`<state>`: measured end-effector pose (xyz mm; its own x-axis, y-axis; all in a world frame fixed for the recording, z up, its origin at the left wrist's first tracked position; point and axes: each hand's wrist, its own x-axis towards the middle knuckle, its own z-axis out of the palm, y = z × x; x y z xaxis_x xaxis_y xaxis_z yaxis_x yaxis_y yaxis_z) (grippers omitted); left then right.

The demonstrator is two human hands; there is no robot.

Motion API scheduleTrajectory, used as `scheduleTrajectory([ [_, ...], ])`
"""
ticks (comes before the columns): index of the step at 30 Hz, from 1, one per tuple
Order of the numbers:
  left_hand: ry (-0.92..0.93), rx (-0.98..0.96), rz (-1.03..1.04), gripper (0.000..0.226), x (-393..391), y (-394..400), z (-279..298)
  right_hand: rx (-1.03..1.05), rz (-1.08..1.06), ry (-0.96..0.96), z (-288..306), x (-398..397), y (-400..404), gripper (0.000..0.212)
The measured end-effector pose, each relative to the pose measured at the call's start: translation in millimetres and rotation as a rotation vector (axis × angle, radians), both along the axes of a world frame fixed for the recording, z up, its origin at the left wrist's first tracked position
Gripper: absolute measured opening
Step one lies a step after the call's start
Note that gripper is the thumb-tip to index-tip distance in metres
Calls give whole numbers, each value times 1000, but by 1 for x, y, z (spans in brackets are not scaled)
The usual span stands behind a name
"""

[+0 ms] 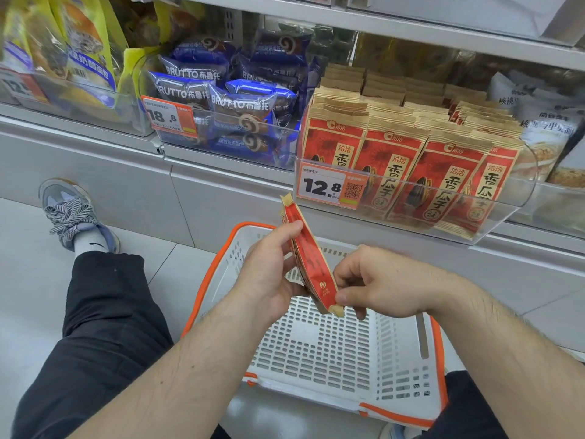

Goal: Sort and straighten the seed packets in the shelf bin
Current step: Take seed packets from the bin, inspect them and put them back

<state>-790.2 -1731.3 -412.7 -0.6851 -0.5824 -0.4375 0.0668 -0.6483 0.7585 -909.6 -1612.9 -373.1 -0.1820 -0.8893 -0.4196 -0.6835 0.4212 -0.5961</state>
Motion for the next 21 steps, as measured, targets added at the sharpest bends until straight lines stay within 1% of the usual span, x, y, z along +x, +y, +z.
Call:
scheduleTrajectory([
  [2, 7, -3, 0, 22, -1, 0, -1, 0, -1, -8, 0, 0, 0, 36],
  [4, 9, -5, 8, 32, -2, -1, -1, -7, -6, -41, 0, -1, 1, 30],
  [5, 13, -7, 9, 33, -2, -1, 0, -21, -20, -78, 1, -1, 1, 24],
  [7, 38, -9, -3, 22, -1, -1, 1, -83, -87, -186, 2, -2, 1, 16],
  [9, 77, 16, -36, 35, 2, -2, 2, -172, -201, -277, 3, -6, 0, 18],
  [11, 122, 36, -72, 45, 4, -1, 5, -233, -357, -338, 0, -9, -1, 26],
  [13, 167, 74, -73, 48, 4, 0, 5, -206, -475, -412, -5, -11, -3, 37],
  [15, 183, 100, -55, 46, 4, 1, 5, -150, -503, -442, -9, -8, -4, 36],
  [16, 179, 108, -57, 49, 3, 1, 3, -146, -506, -451, -11, -7, -4, 34],
  [18, 160, 106, -75, 55, 3, 1, 0, -162, -521, -454, -13, -6, -5, 30],
  [21, 136, 72, -91, 58, 2, 0, -1, -177, -540, -449, -14, -8, -6, 26],
])
